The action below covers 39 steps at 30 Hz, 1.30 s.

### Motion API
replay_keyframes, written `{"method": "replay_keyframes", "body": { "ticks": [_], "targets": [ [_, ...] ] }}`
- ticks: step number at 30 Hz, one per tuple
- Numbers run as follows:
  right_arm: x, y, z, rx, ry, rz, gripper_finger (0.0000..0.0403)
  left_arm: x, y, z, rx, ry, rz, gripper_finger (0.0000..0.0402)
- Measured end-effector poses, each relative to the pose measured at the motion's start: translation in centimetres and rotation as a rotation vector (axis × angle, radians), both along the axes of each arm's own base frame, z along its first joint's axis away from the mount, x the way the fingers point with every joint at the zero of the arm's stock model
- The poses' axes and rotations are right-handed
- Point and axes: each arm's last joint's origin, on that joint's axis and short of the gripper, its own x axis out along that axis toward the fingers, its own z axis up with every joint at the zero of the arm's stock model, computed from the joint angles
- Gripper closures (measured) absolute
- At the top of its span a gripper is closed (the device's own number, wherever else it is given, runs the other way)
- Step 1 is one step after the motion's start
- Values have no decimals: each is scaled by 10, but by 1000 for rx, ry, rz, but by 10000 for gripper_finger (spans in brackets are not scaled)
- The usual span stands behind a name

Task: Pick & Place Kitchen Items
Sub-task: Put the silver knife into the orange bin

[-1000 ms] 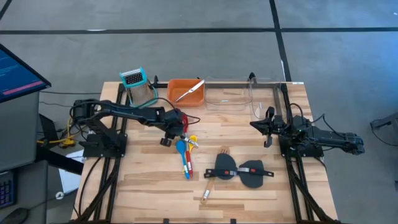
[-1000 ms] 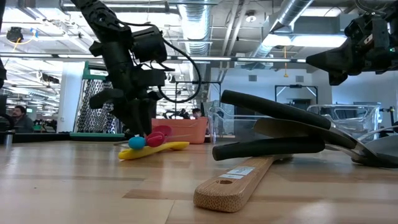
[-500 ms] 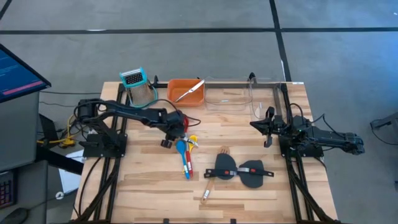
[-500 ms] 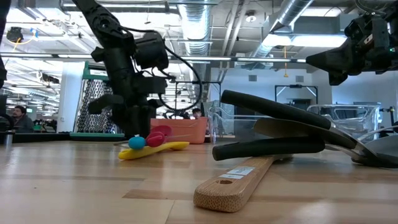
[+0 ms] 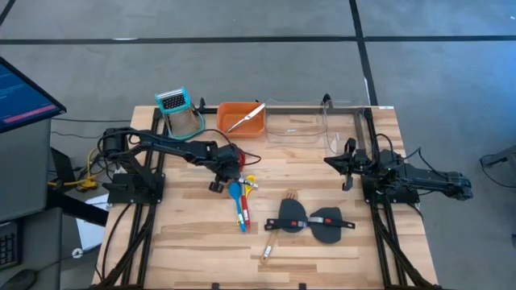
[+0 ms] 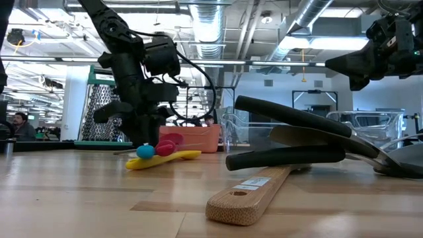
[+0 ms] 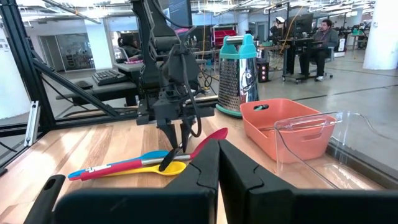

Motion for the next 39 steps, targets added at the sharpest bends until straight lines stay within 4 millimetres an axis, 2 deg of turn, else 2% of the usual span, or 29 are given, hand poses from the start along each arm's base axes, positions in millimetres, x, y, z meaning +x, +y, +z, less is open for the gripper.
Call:
{"method": "replay_keyframes", "body": {
  "ticks": [6, 13, 18, 27, 33, 39],
  "targets": [
    [0, 0, 0, 0, 0, 0, 403, 0, 0, 0, 1, -3, 2, 390],
    [0, 0, 0, 0, 0, 0, 403, 0, 0, 2, -21, -11, 67, 393],
    [0, 0, 0, 0, 0, 0, 403, -4, 1, 10, 8, -19, 116, 394],
    [0, 0, 0, 0, 0, 0, 403, -22, -1, 53, 77, -105, 189, 394],
    [0, 0, 0, 0, -1, 3, 403, -36, -3, 91, 127, -270, 243, 394],
    [0, 0, 0, 0, -1, 3, 403, -48, -1, 125, 260, -452, 333, 394]
  ]
}}
